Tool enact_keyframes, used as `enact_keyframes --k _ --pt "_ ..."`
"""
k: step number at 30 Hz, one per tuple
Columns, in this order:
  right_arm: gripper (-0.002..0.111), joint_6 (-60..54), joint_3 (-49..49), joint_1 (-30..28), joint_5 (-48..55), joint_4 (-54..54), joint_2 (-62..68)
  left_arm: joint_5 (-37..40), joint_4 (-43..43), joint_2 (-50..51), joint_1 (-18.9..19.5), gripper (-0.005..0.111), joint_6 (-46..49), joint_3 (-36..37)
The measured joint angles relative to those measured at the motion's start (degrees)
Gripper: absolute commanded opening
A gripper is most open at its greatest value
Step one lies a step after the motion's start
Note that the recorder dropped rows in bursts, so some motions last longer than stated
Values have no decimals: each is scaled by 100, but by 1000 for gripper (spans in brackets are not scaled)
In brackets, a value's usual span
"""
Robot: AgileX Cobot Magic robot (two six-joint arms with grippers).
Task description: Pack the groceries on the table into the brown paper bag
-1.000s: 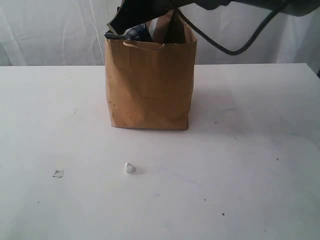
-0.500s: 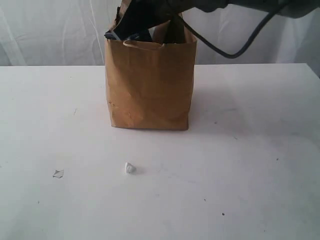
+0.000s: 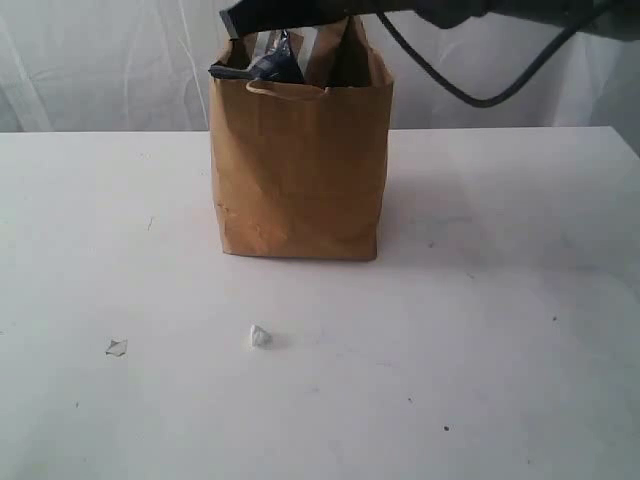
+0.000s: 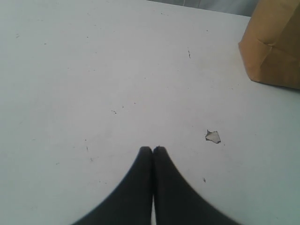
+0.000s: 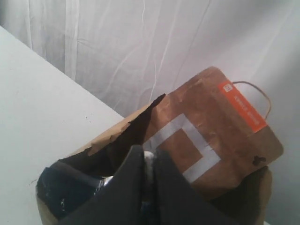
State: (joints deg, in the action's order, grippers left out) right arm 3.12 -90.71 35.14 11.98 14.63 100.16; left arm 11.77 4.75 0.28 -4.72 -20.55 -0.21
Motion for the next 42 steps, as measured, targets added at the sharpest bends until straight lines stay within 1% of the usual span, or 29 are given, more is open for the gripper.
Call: enact_keyframes --k 4,13,23,24,26,29,31,33,34,36,42 --pt "0 -10 360 -23 -430 -193 -12 0 0 0 0 0 0 0" --pt "0 -312 587 -84 -724 -216 -12 0 0 0 0 0 0 0" --pt "0 -372 597 -574 -670 -216 183 0 0 0 0 0 0 0" --pt "2 -372 597 -589 -625 -216 210 0 0 0 0 0 0 0" --pt "11 -372 597 -611 -543 -216 279 0 0 0 0 0 0 0" --pt "30 -372 597 -611 -342 -216 376 0 0 0 0 0 0 0" --pt "44 -372 597 -611 -296 -216 400 0 0 0 0 0 0 0" --pt "56 -372 597 -611 -296 -216 400 0 0 0 0 0 0 0" --pt "60 -372 597 -611 -296 -216 400 0 0 0 0 0 0 0" --pt "64 -372 597 -611 -296 -216 400 0 0 0 0 0 0 0" --pt "63 -372 597 -611 -143 -216 343 0 21 0 0 0 0 0"
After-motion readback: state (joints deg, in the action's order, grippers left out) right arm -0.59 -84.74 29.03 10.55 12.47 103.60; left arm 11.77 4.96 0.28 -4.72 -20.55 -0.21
